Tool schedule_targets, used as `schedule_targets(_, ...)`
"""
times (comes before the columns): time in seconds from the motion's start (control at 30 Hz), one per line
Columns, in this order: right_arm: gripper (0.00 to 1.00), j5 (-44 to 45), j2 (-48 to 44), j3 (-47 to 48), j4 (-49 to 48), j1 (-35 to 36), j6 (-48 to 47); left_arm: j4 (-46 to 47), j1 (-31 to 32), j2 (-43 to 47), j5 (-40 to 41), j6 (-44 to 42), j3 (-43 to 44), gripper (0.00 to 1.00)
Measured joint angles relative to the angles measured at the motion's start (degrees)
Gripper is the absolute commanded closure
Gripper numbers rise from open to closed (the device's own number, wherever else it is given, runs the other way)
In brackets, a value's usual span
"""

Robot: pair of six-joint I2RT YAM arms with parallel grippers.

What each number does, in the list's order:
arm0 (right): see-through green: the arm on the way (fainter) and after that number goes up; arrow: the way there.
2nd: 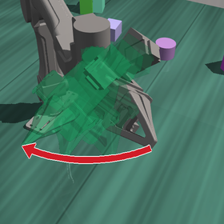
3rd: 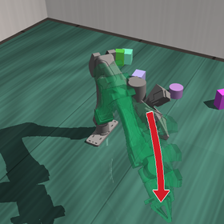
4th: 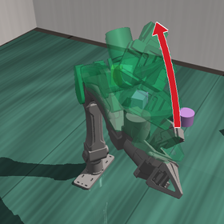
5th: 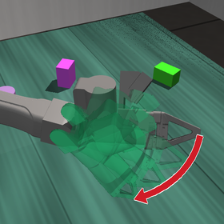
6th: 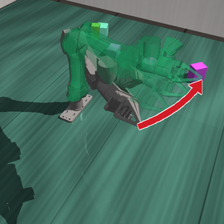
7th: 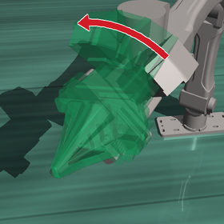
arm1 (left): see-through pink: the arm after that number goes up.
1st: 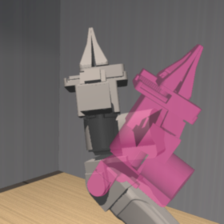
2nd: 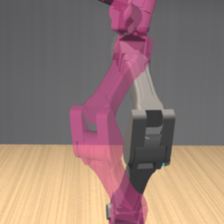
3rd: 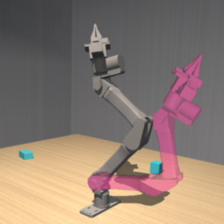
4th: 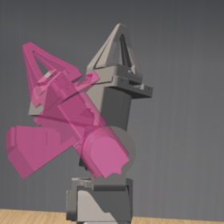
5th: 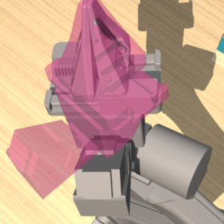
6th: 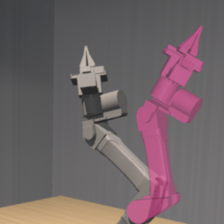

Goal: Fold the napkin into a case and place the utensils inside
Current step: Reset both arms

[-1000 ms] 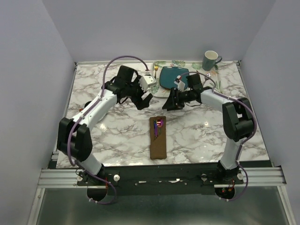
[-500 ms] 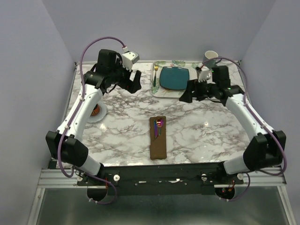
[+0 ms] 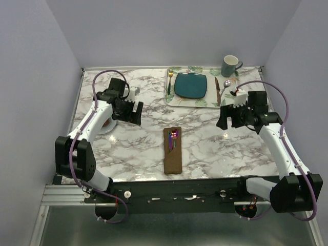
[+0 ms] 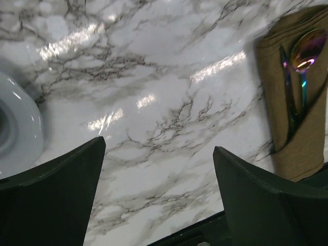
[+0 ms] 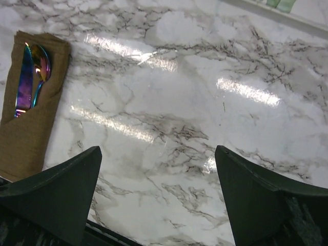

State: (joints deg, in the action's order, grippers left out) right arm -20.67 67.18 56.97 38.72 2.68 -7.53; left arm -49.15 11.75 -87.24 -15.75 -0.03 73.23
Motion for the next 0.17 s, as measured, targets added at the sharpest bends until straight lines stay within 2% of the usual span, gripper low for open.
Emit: schedule_targets(0.17, 0.00, 0.1, -2.7, -4.1, 1.0, 0.0, -0.7, 0.3, 0.0, 1.8, 5.0, 0.4, -5.3, 0.01)
